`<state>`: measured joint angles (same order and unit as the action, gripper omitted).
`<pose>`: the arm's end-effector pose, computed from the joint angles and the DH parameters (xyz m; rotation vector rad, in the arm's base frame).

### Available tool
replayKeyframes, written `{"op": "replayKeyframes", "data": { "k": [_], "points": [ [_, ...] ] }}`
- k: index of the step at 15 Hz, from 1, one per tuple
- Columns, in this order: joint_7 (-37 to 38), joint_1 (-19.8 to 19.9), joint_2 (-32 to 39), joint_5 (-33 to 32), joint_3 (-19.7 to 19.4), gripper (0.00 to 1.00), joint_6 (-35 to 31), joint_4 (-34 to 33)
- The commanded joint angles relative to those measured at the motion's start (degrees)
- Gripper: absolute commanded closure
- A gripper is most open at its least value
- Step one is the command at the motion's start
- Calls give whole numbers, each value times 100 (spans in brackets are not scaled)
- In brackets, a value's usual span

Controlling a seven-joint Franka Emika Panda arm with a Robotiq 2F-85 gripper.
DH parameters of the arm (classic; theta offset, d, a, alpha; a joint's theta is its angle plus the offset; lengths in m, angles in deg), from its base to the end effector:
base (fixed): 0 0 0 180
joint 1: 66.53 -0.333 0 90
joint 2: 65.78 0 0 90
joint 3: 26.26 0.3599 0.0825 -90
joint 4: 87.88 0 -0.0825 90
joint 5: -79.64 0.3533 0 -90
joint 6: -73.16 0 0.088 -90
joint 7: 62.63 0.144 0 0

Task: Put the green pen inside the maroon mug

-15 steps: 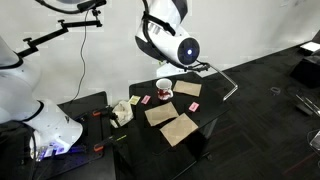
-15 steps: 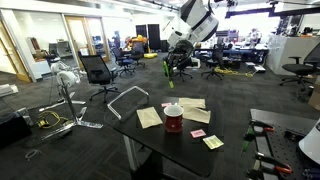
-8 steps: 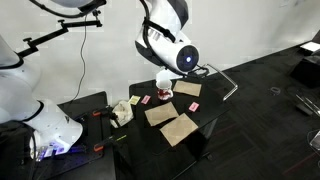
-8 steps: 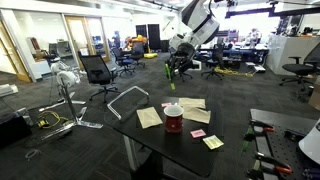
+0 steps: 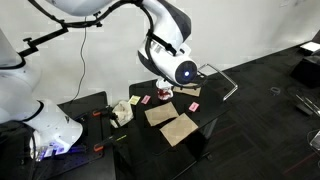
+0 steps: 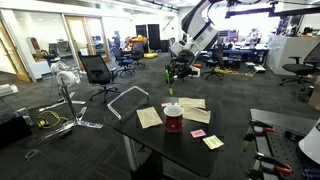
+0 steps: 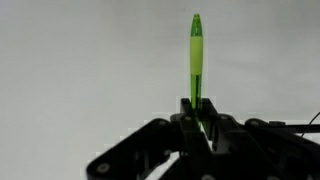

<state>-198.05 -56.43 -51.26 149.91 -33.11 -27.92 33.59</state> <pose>0.5356 -0.0382 0.3501 -1.6584 -1.3866 -1.0912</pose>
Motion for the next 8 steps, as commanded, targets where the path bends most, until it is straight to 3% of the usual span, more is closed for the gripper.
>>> {"op": "replayKeyframes", "data": {
  "k": [1, 8],
  "points": [
    [-296, 14, 180, 238, -51, 96, -115, -1],
    [-478, 129, 501, 391, -158, 96, -96, 16]
  ]
}}
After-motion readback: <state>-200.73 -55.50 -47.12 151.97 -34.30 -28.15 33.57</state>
